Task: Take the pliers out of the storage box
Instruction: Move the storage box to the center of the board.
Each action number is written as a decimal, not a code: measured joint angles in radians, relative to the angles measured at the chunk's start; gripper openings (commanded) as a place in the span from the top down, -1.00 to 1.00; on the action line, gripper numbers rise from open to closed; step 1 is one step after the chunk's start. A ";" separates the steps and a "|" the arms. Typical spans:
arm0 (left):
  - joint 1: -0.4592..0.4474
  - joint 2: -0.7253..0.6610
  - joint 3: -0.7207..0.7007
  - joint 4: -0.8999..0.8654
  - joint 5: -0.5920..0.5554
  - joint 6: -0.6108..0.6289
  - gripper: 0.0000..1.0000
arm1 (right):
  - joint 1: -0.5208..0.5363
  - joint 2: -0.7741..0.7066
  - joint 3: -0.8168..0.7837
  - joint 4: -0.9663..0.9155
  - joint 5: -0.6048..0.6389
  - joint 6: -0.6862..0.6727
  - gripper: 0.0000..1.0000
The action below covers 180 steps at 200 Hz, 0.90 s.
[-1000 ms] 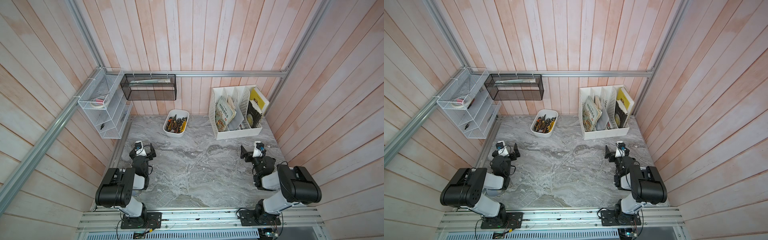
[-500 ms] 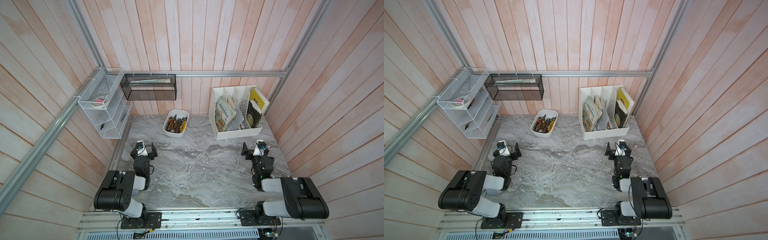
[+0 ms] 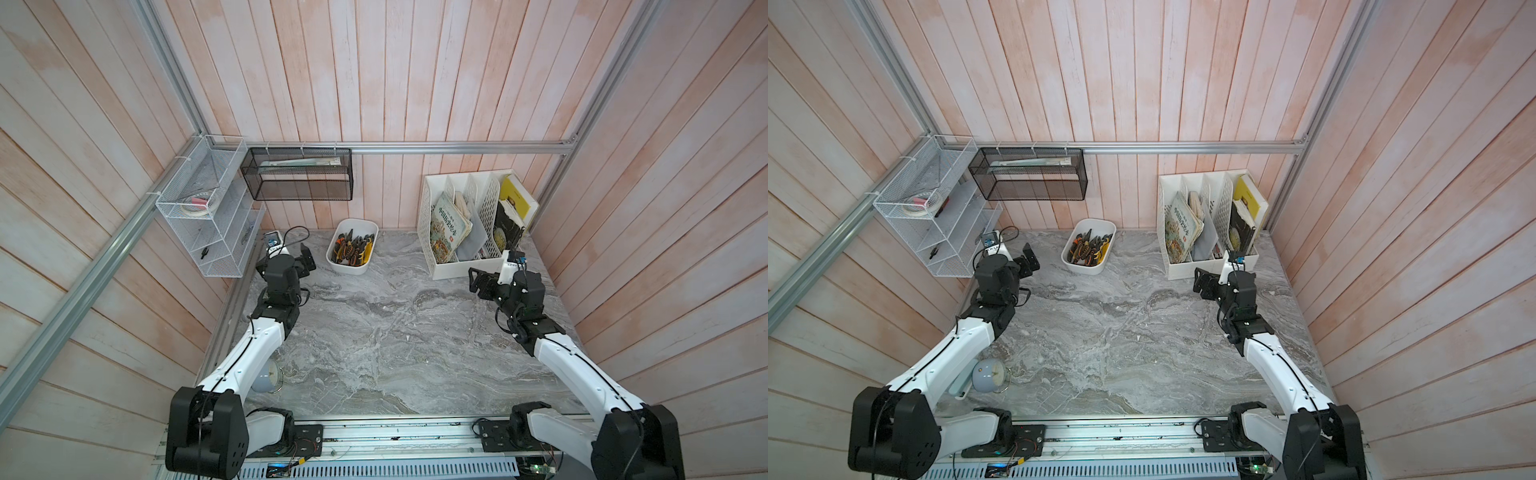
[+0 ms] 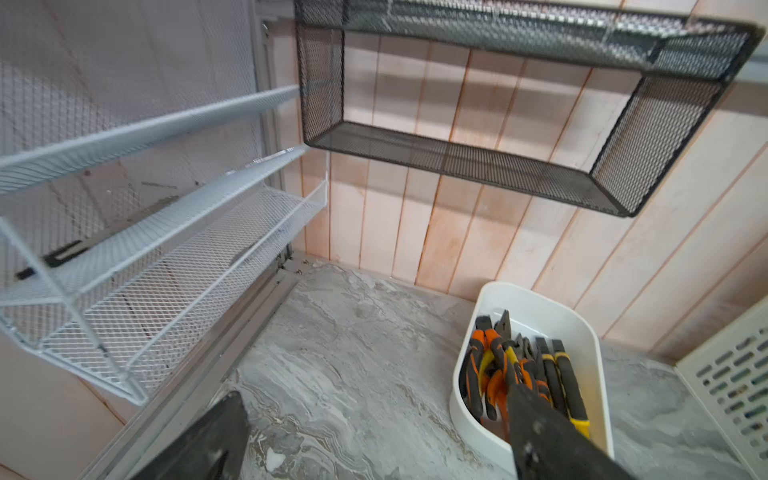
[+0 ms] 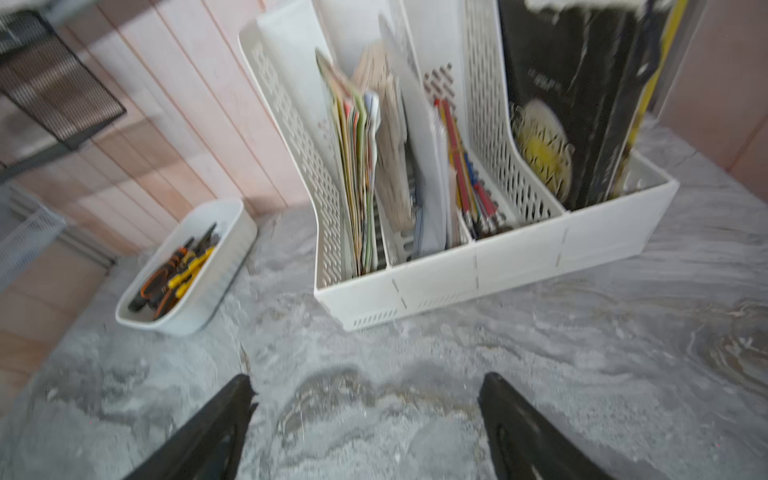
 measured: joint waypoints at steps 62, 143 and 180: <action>0.175 0.365 0.334 -0.437 0.374 -0.100 -0.82 | 0.077 0.023 0.019 -0.152 -0.060 0.039 -0.46; 0.127 0.574 0.492 -0.480 0.582 -0.096 -0.65 | 0.203 0.049 -0.076 -0.135 -0.055 0.061 -0.43; 0.104 0.676 0.620 -0.480 0.579 -0.095 -0.52 | 0.253 0.079 -0.075 -0.116 -0.044 0.065 -0.40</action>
